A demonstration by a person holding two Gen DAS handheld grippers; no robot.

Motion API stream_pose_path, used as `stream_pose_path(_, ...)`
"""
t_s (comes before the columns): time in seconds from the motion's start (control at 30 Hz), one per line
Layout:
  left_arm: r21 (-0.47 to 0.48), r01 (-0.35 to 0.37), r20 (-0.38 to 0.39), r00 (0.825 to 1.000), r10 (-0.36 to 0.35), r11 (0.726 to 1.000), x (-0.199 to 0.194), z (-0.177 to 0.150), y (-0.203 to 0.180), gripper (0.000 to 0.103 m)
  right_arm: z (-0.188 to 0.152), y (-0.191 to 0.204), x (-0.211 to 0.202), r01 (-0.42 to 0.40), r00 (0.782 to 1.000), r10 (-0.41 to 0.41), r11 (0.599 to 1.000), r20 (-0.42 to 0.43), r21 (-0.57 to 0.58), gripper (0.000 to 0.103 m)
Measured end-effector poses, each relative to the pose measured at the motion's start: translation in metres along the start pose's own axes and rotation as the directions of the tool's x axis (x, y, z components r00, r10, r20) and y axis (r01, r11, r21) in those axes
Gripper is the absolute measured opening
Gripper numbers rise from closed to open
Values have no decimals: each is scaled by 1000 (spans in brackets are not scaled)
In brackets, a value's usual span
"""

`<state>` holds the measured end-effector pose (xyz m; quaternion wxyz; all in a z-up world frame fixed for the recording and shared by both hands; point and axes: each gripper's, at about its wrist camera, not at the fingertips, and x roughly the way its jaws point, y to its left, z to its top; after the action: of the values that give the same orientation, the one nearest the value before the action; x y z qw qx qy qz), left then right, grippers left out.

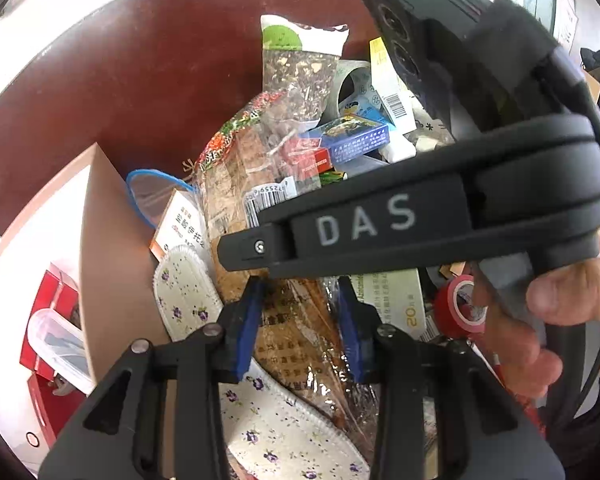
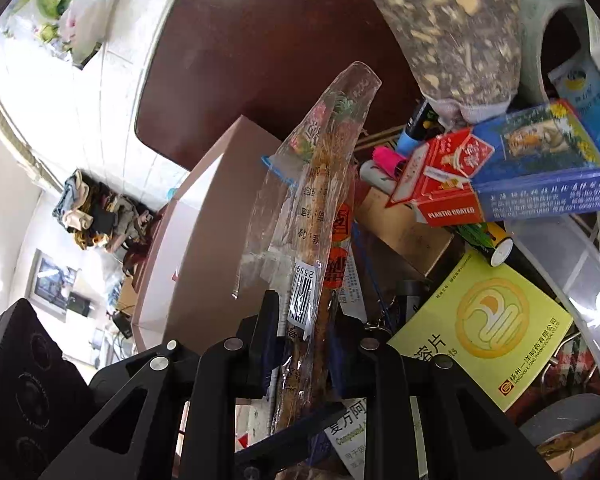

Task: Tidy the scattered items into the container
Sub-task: 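Grasp the clear bag of bread with the right tool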

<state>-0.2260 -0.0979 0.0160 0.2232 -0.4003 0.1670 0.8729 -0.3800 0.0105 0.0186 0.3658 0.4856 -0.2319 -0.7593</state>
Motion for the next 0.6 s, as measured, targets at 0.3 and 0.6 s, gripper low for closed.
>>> stream_pose_path(0.3,-3,-5,70,998,5,1000,-30,4,0,32,1,21,-17,4,998,-1,999,66,-41,25)
stream_pose_path(0.6,-23,4,152,988,-1,1000,-66,4,9,31,-2,58,-43,70,983,-44,987,178,-141,25)
